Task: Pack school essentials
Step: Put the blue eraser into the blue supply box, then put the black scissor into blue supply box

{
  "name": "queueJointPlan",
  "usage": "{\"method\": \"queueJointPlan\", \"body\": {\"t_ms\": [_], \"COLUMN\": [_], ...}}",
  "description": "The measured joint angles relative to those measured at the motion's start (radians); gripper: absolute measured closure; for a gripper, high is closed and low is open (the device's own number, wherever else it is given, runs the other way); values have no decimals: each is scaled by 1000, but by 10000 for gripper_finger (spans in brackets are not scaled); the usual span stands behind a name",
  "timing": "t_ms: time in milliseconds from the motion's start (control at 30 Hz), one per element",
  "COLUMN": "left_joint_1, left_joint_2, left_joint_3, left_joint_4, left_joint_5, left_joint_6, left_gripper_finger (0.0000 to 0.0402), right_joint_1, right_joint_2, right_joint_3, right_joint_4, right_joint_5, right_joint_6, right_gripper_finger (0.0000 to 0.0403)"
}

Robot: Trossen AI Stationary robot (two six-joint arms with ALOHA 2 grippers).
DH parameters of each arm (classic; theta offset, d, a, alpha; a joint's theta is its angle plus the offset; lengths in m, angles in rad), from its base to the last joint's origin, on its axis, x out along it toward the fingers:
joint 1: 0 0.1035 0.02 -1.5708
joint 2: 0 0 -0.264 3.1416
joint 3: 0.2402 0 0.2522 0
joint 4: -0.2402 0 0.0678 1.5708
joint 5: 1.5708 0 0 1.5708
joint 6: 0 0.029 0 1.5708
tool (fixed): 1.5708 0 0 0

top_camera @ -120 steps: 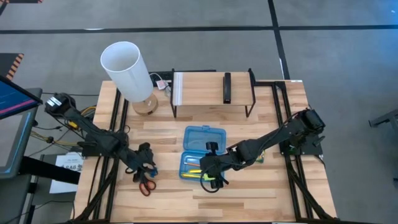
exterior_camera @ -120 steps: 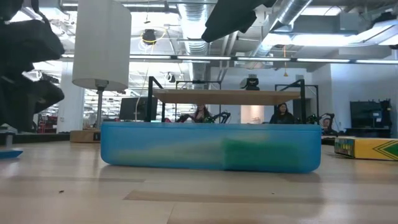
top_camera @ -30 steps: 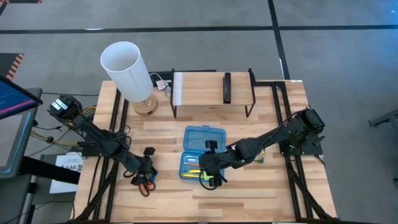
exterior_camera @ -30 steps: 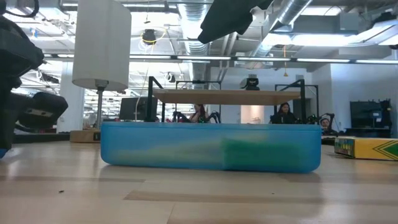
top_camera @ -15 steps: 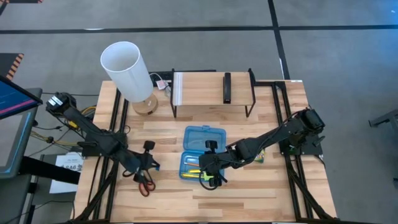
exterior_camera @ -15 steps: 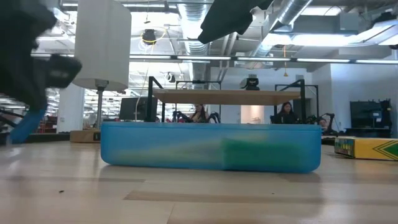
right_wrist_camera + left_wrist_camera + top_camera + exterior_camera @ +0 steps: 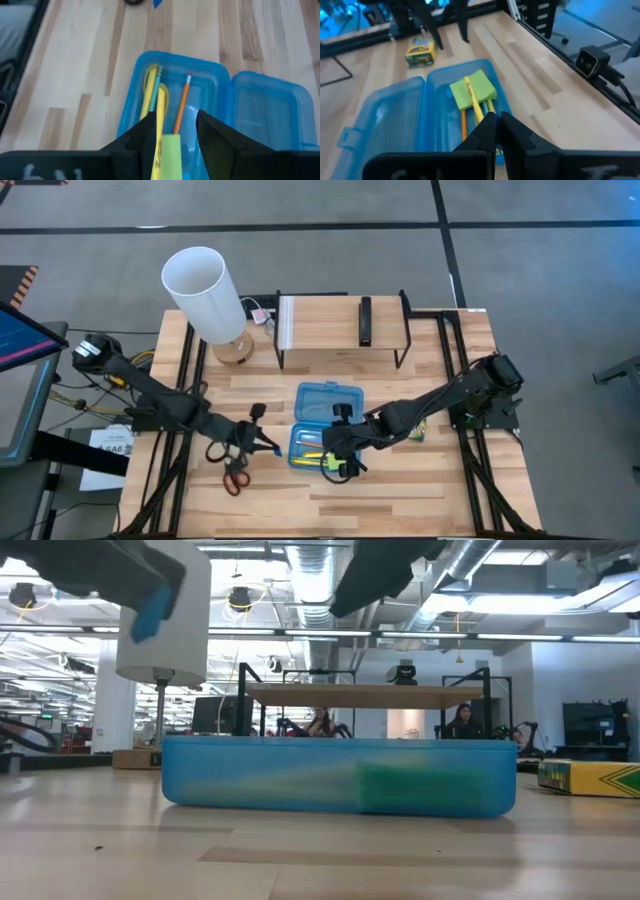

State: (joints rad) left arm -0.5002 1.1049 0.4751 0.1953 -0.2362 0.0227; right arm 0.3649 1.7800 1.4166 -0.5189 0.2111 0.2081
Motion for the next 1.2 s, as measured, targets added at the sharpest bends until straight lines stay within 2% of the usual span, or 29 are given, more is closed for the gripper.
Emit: {"method": "queueJointPlan", "body": {"t_ms": [167,300,400,567,700,833,967,1100,1200], "left_joint_1": [93,154,199,250,262,262,262,245,176], "left_joint_2": [158,287,373,495,533,520,434,272,133], "left_joint_3": [1,49,101,183,215,224,228,225,197], "left_joint_4": [152,206,205,179,109,49,-41,-242,-388], "left_joint_5": [116,207,285,357,371,317,306,297,224], "left_joint_6": [19,10,-32,-49,-77,-85,-83,-124,-200], "left_gripper_finger": [401,401,401,395,355,294,253,247,258], "right_joint_1": [4,11,15,15,17,21,28,36,43], "right_joint_2": [-5,-6,-6,-6,-6,-6,-6,-6,-6], "right_joint_3": [0,0,0,0,0,0,0,0,0], "right_joint_4": [-9,-33,-50,-57,-61,-74,-84,-84,-84], "right_joint_5": [0,0,0,0,0,0,0,0,0], "right_joint_6": [1,4,12,12,12,25,29,29,29], "right_gripper_finger": [256,263,266,265,265,269,270,269,270]}}
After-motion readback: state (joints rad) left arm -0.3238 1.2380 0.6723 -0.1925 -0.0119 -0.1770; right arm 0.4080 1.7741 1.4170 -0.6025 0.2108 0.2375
